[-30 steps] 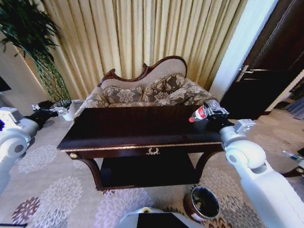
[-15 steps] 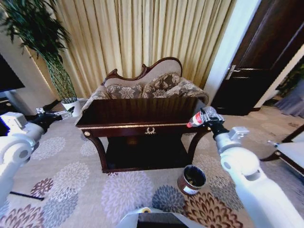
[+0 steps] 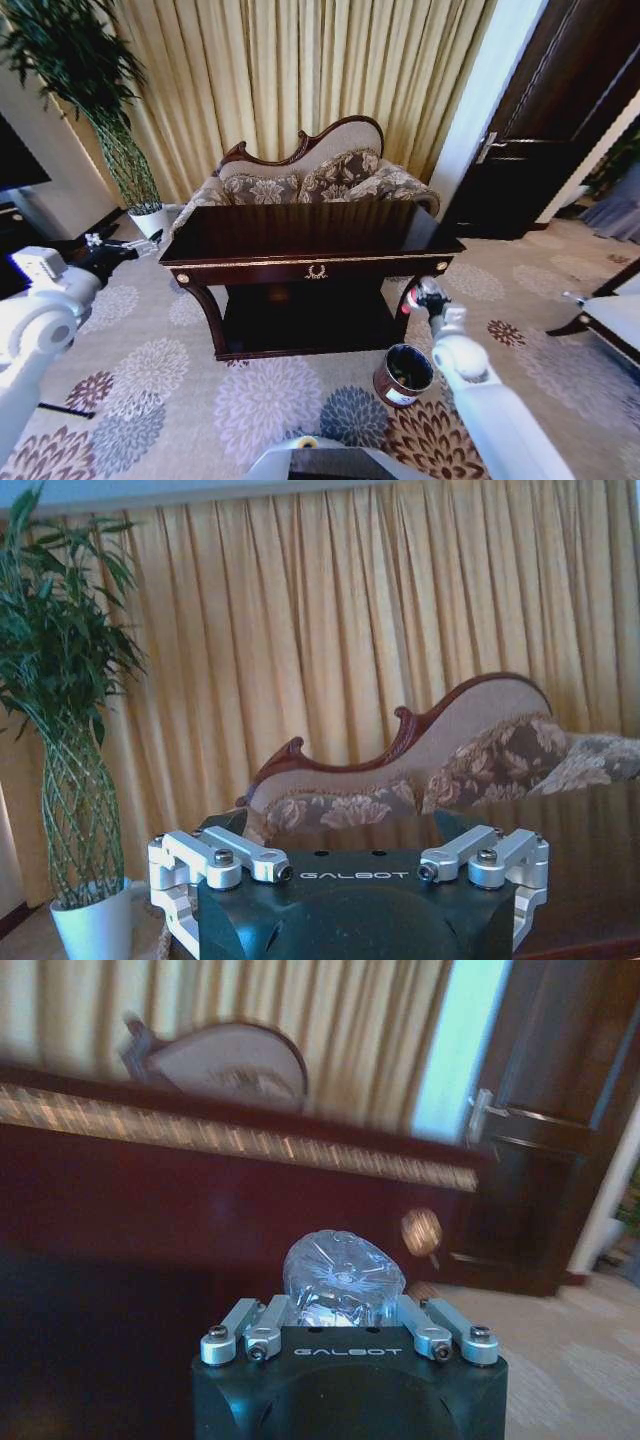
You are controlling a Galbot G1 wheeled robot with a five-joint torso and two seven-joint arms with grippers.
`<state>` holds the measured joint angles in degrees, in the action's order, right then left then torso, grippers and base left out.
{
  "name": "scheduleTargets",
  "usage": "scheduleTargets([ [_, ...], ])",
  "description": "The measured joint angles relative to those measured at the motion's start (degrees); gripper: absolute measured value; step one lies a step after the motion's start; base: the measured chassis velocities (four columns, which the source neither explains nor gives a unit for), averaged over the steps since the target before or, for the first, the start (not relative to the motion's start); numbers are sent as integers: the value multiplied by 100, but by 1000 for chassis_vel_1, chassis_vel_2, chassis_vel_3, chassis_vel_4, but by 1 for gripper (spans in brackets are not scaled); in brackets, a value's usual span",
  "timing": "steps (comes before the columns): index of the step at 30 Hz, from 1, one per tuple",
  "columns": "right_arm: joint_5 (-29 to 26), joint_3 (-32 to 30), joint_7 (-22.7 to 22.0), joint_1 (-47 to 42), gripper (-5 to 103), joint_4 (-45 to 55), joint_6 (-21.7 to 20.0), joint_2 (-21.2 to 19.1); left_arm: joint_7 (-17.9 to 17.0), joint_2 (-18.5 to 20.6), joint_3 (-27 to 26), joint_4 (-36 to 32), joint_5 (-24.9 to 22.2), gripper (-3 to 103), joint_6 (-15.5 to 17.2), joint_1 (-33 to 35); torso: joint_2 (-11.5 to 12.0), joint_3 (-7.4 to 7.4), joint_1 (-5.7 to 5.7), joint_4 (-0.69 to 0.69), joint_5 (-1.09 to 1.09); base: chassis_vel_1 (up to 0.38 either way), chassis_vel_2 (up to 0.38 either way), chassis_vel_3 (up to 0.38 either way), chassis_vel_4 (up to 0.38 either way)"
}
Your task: Move to the front of the table and place the trash on the table into the trash bin.
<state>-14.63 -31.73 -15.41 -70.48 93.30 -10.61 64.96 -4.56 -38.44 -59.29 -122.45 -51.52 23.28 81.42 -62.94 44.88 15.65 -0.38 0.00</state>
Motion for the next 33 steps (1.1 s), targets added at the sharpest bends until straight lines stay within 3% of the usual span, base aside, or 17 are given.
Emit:
scheduleTargets([
  [6, 1204, -87, 209, 480, 30, -1995, 1007, 398, 1, -69, -150, -162, 3, 100, -17, 154, -3, 0, -1, -3, 2, 0, 0, 0, 0],
  [11, 1477, -210, 215, 815, 30, -3090, 1411, 684, 1, -67, -200, -203, -7, 100, -31, 211, -1, 1, 1, -2, 0, 0, 0, 0, 0],
  [15, 1516, -196, 132, 998, 30, -3666, 1625, 719, 1, -67, -204, -214, -7, 100, -51, 226, -2, 0, 0, 0, 0, 0, 0, 0, 0],
  [19, 1188, 179, -154, 1308, 30, -4607, 1990, 626, 1, -67, -234, -252, -9, 100, -91, 272, -1, 1, 0, -3, 1, 0, 0, 0, 0],
  [22, 1086, 274, -220, 1372, 27, -4755, 2051, 600, 2, -65, -258, -261, -15, 100, -101, 298, -1, 0, 1, -3, -1, 0, 0, 0, 0],
  [24, 1026, 297, -255, 1413, 36, -4778, 2052, 612, 9, -54, -276, -262, -21, 100, -112, 308, -1, 0, 0, -2, 1, 0, 0, 0, 0],
  [26, 1000, 298, -261, 1422, 36, -4761, 2052, 615, 11, -53, -277, -262, -22, 100, -114, 308, -2, 0, 0, -1, 0, 0, 0, 0, 0],
  [28, 981, 310, -263, 1427, 52, -4670, 2041, 616, 15, -59, -276, -263, -22, 100, -121, 305, -2, 0, 0, -1, 0, 0, 0, 0, 0],
  [31, 981, 313, -263, 1424, 52, -4631, 2029, 610, 16, -65, -275, -266, -23, 100, -124, 306, -1, 0, 0, -2, 0, 0, 0, 0, 0],
  [33, 981, 311, -264, 1394, 69, -4531, 1980, 595, 19, -82, -275, -272, -17, 100, -138, 322, -1, 0, 0, -2, 0, 0, 0, 0, 0],
])
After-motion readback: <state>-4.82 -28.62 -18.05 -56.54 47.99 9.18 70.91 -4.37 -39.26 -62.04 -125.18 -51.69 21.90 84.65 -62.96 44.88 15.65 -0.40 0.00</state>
